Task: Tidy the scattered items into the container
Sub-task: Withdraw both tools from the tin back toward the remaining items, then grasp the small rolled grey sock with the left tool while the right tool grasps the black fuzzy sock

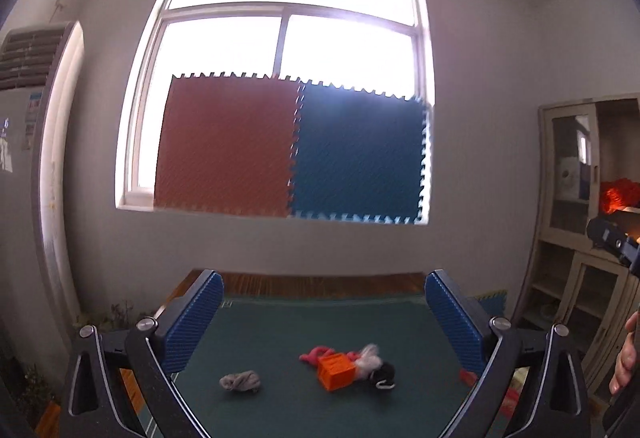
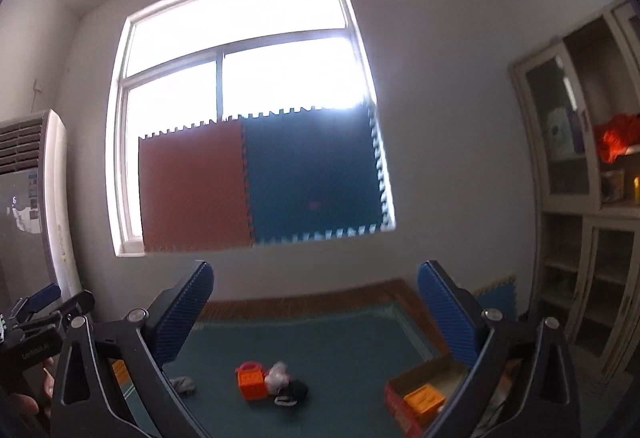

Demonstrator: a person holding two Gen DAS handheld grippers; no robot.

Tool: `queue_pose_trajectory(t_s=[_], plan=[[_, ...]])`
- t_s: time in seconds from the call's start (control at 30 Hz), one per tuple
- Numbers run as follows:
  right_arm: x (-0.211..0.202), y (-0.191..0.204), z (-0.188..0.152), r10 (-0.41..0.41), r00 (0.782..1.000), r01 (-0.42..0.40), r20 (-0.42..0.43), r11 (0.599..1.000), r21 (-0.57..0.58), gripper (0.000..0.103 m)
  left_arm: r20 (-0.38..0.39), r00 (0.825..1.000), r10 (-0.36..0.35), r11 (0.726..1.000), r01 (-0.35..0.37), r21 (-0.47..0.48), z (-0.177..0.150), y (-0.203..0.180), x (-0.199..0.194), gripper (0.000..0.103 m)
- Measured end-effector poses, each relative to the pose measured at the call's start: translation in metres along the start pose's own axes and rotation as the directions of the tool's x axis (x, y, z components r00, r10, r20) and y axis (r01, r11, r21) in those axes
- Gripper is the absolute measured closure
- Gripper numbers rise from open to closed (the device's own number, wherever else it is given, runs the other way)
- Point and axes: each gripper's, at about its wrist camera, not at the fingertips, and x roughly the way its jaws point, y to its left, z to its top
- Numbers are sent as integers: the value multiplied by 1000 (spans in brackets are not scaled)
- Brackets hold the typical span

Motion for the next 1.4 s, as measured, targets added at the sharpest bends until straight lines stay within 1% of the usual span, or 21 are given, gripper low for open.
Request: queue_pose_trajectory(t_s=[0.07, 0.13, 0.2, 0.27, 0.33, 0.47, 0.57, 0.63, 0.8, 0.87, 1.03, 1.13, 1.3, 1.37, 1.4], plan=[[29, 5, -22, 5, 998, -4, -61, 1000, 6, 1, -41, 999, 32, 999, -32, -6, -13, 11, 20, 1], [57, 10, -43, 13, 993, -12, -119, 1000, 5, 1, -89, 994, 70, 997, -71, -9, -29, 24, 43, 1], [88, 13, -67, 27, 983, -26, -182, 1000, 5, 1, -146, 984, 101, 994, -105, -17, -46, 39, 69, 1], [118, 17, -91, 35, 968, -36, -249, 999, 1, 1, -212, 969, 126, 990, -136, -33, -66, 54, 94, 1], [146, 22, -114, 36, 951, -43, -306, 999, -17, 1, -279, 949, 149, 985, -169, -48, -86, 69, 120, 1], [194, 25, -153, 16, 915, -36, -403, 998, -43, 1, -402, 893, 203, 968, -245, -57, -120, 95, 172, 1], [225, 24, -178, 5, 883, -26, -469, 999, -38, 1, -453, 859, 240, 956, -290, -43, -138, 108, 198, 1], [240, 22, -190, -3, 864, -21, -503, 999, -41, 1, -480, 838, 259, 949, -314, -36, -149, 119, 208, 1], [267, 22, -207, -19, 825, -23, -565, 998, -67, 1, -530, 796, 292, 936, -352, -14, -168, 135, 243, 1], [276, 22, -214, -24, 811, -26, -585, 997, -77, 1, -543, 789, 287, 935, -354, -19, -175, 138, 251, 1], [287, 20, -232, -20, 780, -33, -625, 997, -74, 1, -571, 779, 259, 943, -332, -26, -192, 143, 267, 1], [292, 17, -241, -14, 762, -35, -648, 997, -63, 1, -595, 763, 253, 944, -328, -19, -202, 144, 275, 1], [291, 11, -243, -1, 757, -30, -653, 999, -36, 1, -623, 753, 211, 961, -276, -8, -214, 140, 287, 1], [292, 8, -243, 4, 756, -26, -654, 999, -23, 1, -642, 743, 186, 967, -256, -16, -217, 139, 291, 1], [292, 6, -243, 7, 756, -24, -655, 1000, -17, 1, -645, 745, 173, 967, -252, -31, -217, 140, 292, 1]])
